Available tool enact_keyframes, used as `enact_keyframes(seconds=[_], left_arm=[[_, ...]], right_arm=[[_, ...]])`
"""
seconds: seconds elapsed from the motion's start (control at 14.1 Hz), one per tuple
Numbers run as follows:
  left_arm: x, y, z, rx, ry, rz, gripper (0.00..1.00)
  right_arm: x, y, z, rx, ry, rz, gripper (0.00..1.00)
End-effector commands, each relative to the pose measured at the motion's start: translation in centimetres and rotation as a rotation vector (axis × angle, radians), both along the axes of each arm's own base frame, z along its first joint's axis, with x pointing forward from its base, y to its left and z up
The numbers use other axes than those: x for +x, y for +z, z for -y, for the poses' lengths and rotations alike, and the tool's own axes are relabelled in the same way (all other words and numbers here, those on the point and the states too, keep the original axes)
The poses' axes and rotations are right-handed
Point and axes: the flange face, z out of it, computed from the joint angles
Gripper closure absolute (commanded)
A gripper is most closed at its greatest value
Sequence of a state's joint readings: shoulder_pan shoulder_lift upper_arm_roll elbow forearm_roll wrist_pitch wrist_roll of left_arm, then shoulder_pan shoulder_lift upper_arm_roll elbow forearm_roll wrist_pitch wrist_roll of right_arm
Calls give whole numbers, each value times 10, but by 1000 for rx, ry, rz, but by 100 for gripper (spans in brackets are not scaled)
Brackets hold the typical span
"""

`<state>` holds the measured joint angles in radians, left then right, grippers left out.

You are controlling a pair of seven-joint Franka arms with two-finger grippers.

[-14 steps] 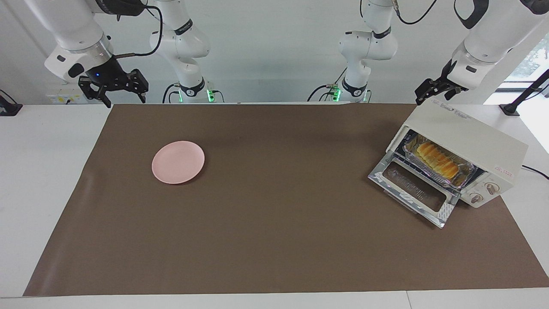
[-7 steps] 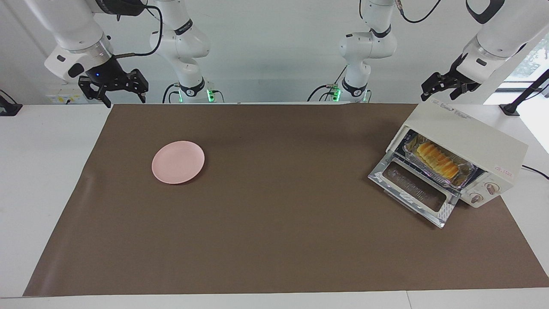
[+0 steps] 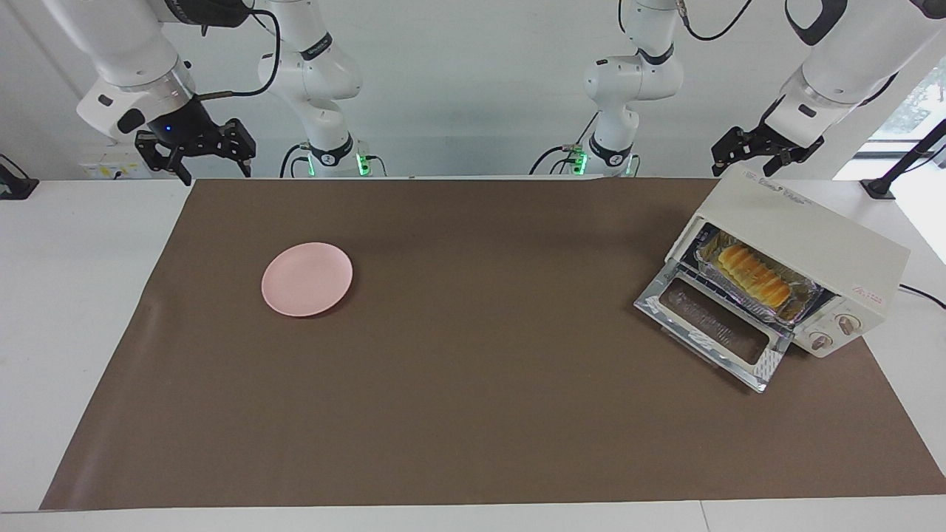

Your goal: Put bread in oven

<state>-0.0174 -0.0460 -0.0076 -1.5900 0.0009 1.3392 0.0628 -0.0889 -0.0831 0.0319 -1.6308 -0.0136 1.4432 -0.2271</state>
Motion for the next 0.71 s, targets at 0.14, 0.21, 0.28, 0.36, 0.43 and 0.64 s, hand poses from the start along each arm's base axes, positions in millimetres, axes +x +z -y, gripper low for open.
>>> enact_keyframes(seconds=[0.14,0.21,0.28,0.36,0.43,0.64], left_arm=[[-4,-7,3,14,-22,20,0],[-4,-7,4,14,-24,17,0],[-3,-13,4,14,-24,12,0],[-4,-23,3,16,-25,0,0],[-4,-24,6,15,-29,9,0],[-4,-25,13,17,-36,9,0]], right_arm=[[-6,2,1,22,16,-8,0],[-5,2,0,20,17,-8,0],[-6,2,1,20,16,-8,0],[-6,2,1,20,16,-8,0],[-5,2,0,20,17,-8,0],[-6,2,1,20,16,-8,0]])
